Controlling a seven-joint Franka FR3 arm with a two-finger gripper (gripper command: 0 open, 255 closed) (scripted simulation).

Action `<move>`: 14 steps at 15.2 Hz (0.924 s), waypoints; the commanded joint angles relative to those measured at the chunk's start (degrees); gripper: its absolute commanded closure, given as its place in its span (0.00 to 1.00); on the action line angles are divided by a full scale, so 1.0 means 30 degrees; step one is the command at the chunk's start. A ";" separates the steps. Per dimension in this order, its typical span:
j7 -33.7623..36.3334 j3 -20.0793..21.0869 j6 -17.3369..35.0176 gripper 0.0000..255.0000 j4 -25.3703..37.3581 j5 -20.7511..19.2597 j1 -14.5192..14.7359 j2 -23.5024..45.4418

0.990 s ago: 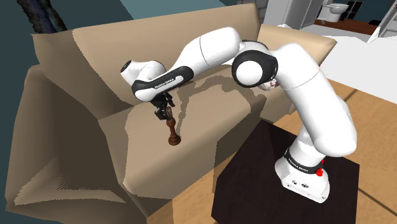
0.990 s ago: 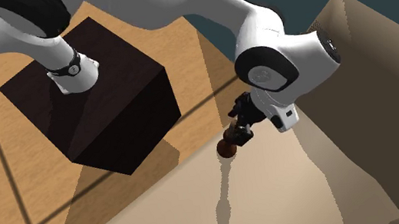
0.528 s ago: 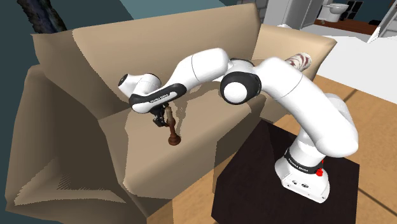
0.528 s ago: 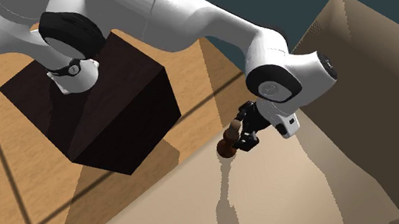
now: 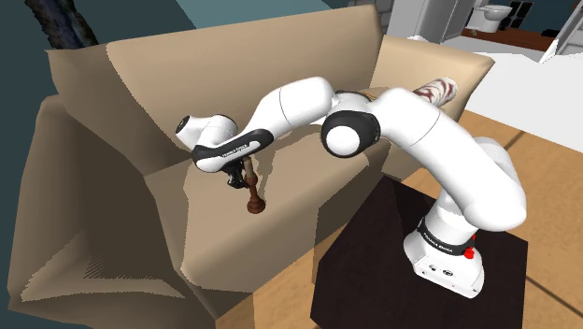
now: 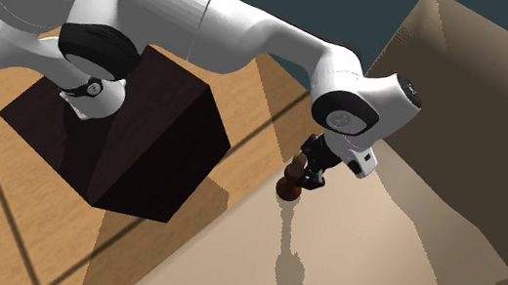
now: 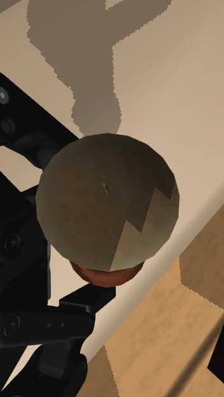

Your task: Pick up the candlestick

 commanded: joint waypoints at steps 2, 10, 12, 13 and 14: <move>0.0002 -0.0002 0.0010 1.00 -0.0005 0.0000 -0.0002 0.0016; -0.0086 0.0039 -0.0339 1.00 -0.0165 0.0038 -0.0014 -0.0501; -0.0165 0.0059 -0.0606 1.00 -0.0186 0.0064 -0.0016 -0.0800; -0.0205 0.0069 -0.0741 1.00 -0.0191 0.0077 -0.0017 -0.0946; -0.0243 0.0080 -0.0872 1.00 -0.0206 0.0090 -0.0018 -0.1098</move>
